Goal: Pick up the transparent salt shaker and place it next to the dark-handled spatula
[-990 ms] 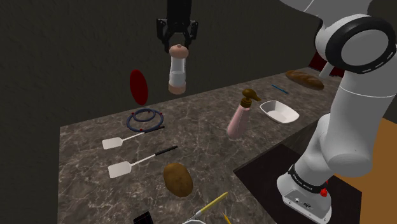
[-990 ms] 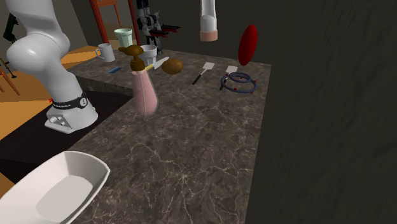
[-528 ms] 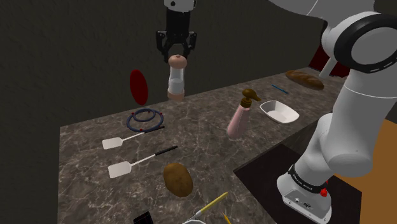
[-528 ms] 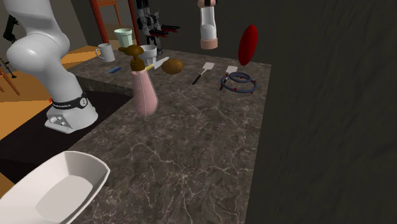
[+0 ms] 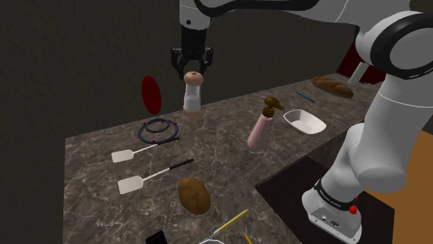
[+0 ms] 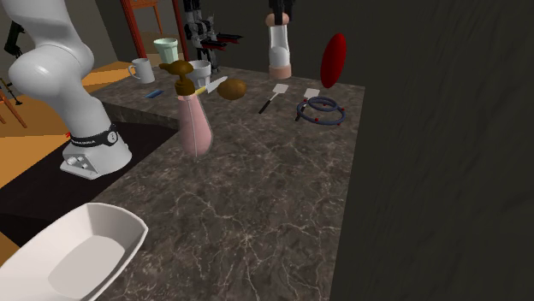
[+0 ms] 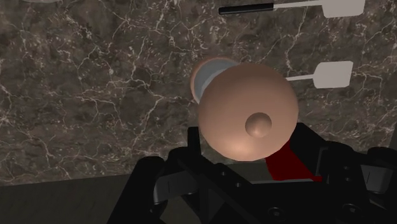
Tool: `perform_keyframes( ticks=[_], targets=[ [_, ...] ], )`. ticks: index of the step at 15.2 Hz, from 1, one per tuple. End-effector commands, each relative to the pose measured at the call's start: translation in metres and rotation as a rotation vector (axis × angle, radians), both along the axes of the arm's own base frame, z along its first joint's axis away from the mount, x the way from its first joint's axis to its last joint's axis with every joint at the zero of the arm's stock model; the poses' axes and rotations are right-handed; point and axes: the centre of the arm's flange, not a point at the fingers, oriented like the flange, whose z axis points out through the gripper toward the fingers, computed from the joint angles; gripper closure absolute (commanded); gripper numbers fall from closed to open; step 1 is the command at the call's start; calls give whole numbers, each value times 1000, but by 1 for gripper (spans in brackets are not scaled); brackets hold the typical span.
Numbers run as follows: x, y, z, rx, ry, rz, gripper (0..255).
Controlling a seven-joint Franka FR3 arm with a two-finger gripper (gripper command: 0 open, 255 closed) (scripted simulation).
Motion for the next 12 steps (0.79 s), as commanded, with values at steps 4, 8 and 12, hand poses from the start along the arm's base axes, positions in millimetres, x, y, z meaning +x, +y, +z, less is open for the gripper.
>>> perform_keyframes(
  ticks=[4, 8, 12],
  targets=[
    [0, 0, -27, 0, -1, 0, 255],
    [0, 0, -48, 0, -1, 0, 255],
    [0, 0, -69, 0, -1, 0, 255]
  ],
)
